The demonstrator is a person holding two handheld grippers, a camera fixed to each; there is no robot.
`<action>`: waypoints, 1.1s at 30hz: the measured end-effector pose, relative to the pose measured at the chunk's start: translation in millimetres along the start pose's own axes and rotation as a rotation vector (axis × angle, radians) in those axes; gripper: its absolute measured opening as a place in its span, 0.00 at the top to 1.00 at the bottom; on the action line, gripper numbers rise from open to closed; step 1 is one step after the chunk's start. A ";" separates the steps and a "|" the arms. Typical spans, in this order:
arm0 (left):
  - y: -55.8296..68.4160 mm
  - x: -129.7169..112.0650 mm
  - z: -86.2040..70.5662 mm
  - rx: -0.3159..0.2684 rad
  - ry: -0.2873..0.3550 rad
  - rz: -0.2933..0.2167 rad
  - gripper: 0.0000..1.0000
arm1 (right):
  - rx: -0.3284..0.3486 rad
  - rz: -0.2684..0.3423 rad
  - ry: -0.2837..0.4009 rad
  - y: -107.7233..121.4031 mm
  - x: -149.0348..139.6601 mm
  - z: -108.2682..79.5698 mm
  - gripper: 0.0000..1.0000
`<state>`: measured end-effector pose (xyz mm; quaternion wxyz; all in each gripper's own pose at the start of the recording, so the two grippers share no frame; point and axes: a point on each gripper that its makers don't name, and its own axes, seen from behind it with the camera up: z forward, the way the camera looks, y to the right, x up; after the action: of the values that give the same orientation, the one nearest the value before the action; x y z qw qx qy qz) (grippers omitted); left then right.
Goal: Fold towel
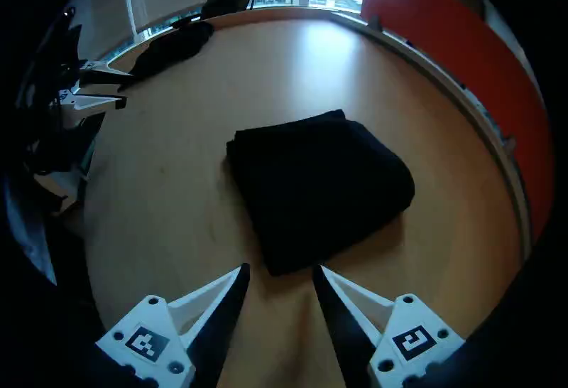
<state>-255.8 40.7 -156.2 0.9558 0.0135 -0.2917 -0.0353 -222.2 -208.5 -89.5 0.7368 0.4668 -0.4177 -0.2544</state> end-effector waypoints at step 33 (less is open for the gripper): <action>0.3 -2.6 -2.2 -0.002 -0.003 0.001 0.08 | -0.042 0.110 0.012 1.0 -4.1 9.1 0.95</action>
<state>-256.7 41.2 -159.5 0.9553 0.0124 -0.2931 -0.0353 -232.0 -209.3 -88.2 0.7620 0.4290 -0.4327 -0.2194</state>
